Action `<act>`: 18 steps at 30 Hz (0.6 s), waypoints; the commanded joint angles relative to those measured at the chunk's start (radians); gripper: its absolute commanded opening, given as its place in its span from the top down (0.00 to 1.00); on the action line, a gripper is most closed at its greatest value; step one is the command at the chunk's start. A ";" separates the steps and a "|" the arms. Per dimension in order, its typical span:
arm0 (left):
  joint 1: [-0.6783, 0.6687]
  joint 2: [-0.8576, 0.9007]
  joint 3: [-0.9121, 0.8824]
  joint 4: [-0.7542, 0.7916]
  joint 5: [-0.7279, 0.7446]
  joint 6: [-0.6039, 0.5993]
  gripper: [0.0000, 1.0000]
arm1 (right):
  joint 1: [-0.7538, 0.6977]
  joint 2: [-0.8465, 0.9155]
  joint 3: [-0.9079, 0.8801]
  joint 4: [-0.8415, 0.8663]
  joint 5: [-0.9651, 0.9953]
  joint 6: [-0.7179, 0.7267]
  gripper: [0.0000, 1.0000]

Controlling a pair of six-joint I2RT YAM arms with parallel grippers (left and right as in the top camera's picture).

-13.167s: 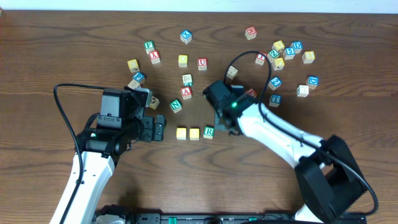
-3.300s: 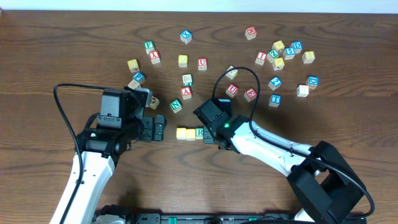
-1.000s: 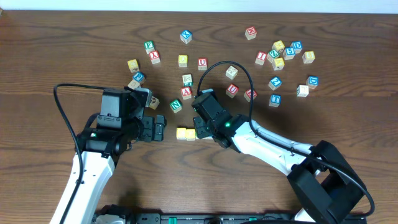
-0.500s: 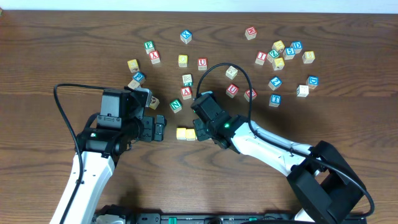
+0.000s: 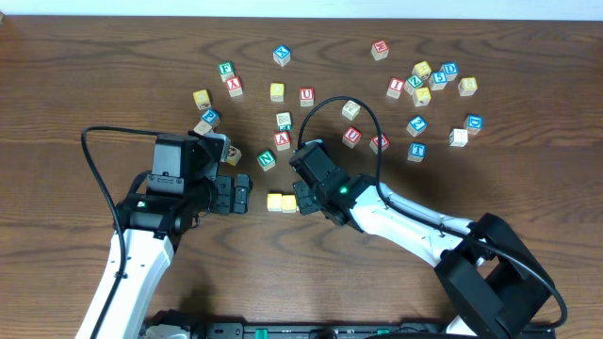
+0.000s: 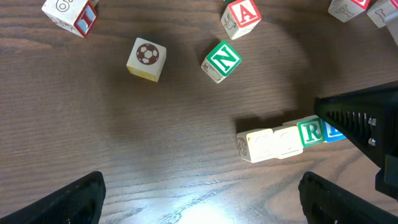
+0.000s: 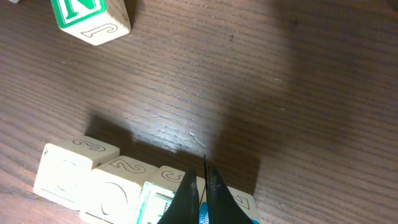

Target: Spell out CORL

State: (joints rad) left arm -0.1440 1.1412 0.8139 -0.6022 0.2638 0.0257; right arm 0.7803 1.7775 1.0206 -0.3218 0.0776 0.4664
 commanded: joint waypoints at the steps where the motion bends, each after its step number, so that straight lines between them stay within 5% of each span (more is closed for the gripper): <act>1: 0.005 0.002 0.000 -0.002 0.005 -0.001 0.02 | 0.030 -0.008 -0.004 -0.003 -0.002 0.016 0.99; 18: 0.005 0.002 0.000 -0.002 0.005 -0.001 0.02 | 0.037 -0.008 -0.004 -0.004 0.014 0.019 0.99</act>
State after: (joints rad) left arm -0.1440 1.1408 0.8139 -0.6022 0.2642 0.0257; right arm 0.8093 1.7775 1.0206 -0.3241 0.0784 0.4706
